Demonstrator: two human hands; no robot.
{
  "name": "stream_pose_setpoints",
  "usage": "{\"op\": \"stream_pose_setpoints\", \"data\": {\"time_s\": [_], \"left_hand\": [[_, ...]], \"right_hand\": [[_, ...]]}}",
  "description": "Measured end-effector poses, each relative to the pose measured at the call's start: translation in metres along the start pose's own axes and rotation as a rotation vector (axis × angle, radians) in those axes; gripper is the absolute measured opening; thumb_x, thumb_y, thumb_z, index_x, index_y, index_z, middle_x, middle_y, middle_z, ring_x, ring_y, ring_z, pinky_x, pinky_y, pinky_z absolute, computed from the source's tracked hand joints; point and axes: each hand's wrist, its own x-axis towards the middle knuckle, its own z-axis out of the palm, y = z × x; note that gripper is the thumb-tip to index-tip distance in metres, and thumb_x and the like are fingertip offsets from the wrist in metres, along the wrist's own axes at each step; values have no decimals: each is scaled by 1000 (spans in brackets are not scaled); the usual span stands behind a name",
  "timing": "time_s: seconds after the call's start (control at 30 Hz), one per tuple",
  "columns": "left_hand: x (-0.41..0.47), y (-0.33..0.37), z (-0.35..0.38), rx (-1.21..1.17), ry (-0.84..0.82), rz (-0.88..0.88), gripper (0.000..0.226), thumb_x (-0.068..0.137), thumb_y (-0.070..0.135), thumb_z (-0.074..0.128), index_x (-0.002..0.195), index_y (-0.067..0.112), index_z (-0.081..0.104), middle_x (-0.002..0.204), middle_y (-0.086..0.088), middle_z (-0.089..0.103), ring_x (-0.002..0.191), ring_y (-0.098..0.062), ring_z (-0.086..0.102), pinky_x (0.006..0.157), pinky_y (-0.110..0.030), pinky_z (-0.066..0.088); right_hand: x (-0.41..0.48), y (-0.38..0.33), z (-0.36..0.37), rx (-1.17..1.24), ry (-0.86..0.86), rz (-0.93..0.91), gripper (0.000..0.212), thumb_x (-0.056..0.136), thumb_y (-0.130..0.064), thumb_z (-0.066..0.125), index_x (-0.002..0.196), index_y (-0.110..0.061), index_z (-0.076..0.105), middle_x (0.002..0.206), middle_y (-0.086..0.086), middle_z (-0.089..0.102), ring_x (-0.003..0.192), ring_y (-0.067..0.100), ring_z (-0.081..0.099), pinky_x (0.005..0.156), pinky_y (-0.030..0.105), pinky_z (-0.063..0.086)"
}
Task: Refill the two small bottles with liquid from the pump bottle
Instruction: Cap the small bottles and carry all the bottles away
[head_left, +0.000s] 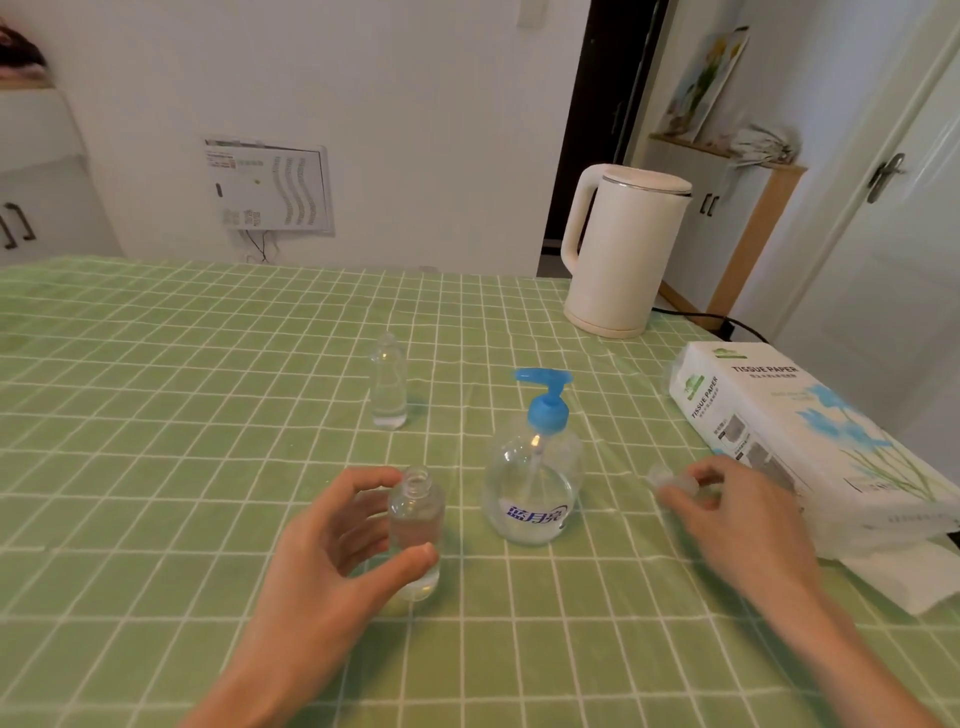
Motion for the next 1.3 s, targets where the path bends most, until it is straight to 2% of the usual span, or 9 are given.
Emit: {"op": "stream_pose_setpoints", "data": {"time_s": [0.03,0.1,0.2,0.33,0.47,0.6,0.93,1.17,1.3], "left_hand": [[-1,0,0,2,4,4,59,59,38,91,114,36,70,116,1,80,105,-20,78,99,-38,58],[-1,0,-1,11,12,16,57,61,38,91,114,38,70,116,4,79,106,-19,78,98,-34,60],[-2,0,-1,20,22,26,55,64,37,91,114,40,69,116,5,79,106,-20,77,99,-38,58],[-5,3,0,38,28,44,56,66,38,91,118,40,68,115,5,79,105,-21,77,98,-43,56],[-5,6,-3,46,64,60,53,67,36,90,115,42,69,113,5,79,105,-22,77,100,-49,56],[-6,9,-6,58,82,82,51,68,35,89,114,42,69,112,6,79,103,-20,77,98,-49,57],[-10,11,-6,214,22,160,51,70,40,87,116,47,68,112,16,77,106,-8,74,94,-21,56],[-14,13,-3,282,-12,193,50,74,40,86,120,45,67,115,19,76,110,-10,73,94,-31,56],[-15,16,-1,283,-7,186,50,73,41,86,119,46,67,113,20,77,109,-10,74,95,-33,54]], "right_hand": [[-7,-3,-5,67,64,-21,24,91,-43,78,106,-26,72,93,-9,76,78,15,70,74,36,54],[-26,-16,-17,236,158,-90,13,90,-43,79,97,-36,70,82,-23,76,70,-1,70,70,30,53],[-60,-50,-24,467,60,-262,14,83,-46,80,96,-47,74,90,-37,74,80,-9,72,68,19,54],[-81,-97,-14,692,-96,-505,29,85,-38,78,113,-40,78,100,-29,79,88,-3,76,77,10,57],[-78,-126,4,724,-118,-670,37,96,-19,73,130,-33,71,110,-23,77,102,-1,74,83,10,56],[-77,-136,22,818,-130,-675,32,99,-19,71,128,-29,73,112,-19,78,109,5,74,83,13,57],[-84,-120,33,982,-131,-633,21,95,-24,75,116,-28,73,112,-16,80,109,12,76,83,18,58],[-85,-112,30,1003,-200,-651,23,96,-26,76,117,-33,75,116,-9,78,108,17,75,85,16,57],[-82,-111,25,951,-269,-677,29,95,-18,73,119,-34,76,118,-10,78,111,19,74,90,20,56]]}}
